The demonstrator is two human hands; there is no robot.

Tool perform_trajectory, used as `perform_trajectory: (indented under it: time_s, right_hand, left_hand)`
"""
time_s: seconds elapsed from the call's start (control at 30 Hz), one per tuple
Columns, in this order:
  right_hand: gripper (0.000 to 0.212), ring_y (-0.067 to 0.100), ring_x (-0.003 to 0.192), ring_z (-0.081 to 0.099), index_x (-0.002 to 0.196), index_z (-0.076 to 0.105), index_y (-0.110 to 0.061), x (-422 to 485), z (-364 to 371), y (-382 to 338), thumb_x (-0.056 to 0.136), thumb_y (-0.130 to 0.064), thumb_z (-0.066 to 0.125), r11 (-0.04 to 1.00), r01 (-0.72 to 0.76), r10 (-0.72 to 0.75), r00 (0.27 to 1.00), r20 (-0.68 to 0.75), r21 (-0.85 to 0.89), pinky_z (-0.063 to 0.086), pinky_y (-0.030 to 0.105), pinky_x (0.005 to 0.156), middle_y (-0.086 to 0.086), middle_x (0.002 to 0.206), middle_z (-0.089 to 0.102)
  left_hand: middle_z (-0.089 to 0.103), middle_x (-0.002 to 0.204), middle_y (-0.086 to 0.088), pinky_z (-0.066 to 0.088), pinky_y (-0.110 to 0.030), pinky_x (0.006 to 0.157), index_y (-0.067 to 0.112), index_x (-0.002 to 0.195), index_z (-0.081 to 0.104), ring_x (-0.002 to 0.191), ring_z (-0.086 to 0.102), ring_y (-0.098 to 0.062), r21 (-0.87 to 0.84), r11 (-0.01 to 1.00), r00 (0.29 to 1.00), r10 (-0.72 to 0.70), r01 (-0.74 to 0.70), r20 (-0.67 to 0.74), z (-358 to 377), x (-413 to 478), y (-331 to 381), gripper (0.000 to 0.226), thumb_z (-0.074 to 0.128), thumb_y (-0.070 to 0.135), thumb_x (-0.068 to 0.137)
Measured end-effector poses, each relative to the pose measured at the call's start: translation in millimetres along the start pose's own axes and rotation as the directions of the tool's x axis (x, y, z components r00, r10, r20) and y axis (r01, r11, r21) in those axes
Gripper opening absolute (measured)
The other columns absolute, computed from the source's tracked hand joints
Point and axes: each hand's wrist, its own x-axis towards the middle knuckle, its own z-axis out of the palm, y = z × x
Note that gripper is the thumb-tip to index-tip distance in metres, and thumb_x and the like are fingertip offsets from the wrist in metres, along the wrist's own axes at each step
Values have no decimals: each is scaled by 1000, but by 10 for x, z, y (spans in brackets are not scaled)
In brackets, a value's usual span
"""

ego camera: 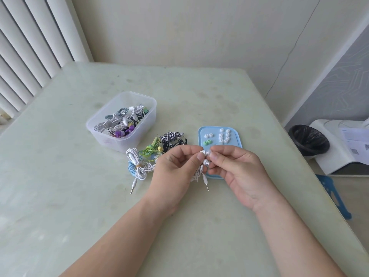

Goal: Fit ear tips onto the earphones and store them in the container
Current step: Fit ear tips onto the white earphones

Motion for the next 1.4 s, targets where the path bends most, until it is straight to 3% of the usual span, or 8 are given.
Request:
perform_trajectory:
  time_s: [0.17,0.37,0.53,0.73,1.07,1.17,1.27,1.4]
  right_hand:
    - [11,24,63,68,86,77,-4,0,-2,8,75,-2,74,1000,7,-7,1000,2,-14,58,31,64,19,81,74]
    - [25,26,67,69,102,74,4,6,-15,59,79,-6,73,993,70,-71,997,-9,-92,56,30,66,20,84,74]
    - [13,31,74,70,99,76,1,8,6,134,87,1,72,978,138,-149,987,-60,-158,56,34,71,27,91,75]
    - [12,19,69,73,97,77,0,-23,66,167,87,6,72,959,194,-218,971,-98,-209,58,23,66,14,81,78]
    - [13,21,69,69,99,77,-9,28,-24,40,93,-1,69,935,187,-247,953,-177,-302,58,30,67,14,82,76]
    - [14,9,71,70,92,78,-22,221,-175,-49,92,-9,72,780,135,-348,905,-244,-611,60,29,70,-2,79,76]
    - [14,-2,68,65,79,74,-25,410,-238,-125,89,-15,73,520,58,-382,908,-171,-852,47,7,64,-14,75,71]
    - [9,8,72,67,78,74,-18,509,-271,-90,87,-20,76,353,11,-374,918,-131,-936,46,15,63,-12,73,69]
  left_hand:
    - [75,91,-15,57,-38,78,-1,106,71,79,69,-24,0,1000,1000,-4,4,11,-9,3,2,13,70,5,95]
    - [75,88,-13,57,-32,74,-1,103,71,76,69,-21,16,1000,999,25,-25,27,3,-6,15,9,69,4,96]
    - [74,88,-16,57,-35,73,-4,104,68,75,69,-24,21,999,999,44,-44,2,33,-4,11,10,68,4,97]
    - [74,86,-13,58,-37,74,-1,102,68,77,70,-25,29,999,999,42,-42,-12,31,-5,15,6,67,3,98]
    - [73,87,-11,57,-32,72,4,103,69,75,69,-21,-15,999,1000,-31,31,-4,3,4,36,8,69,2,95]
    - [72,88,-14,57,-37,77,5,104,69,77,70,-24,-81,995,998,-63,63,1,-7,22,44,12,69,-1,94]
    - [71,91,-16,54,-42,85,5,107,69,80,70,-27,-103,992,997,-73,73,3,-28,35,48,20,75,-1,89]
    - [71,98,-20,56,-40,83,5,110,69,83,73,-28,-138,986,995,-96,95,0,-36,31,56,31,77,1,81]
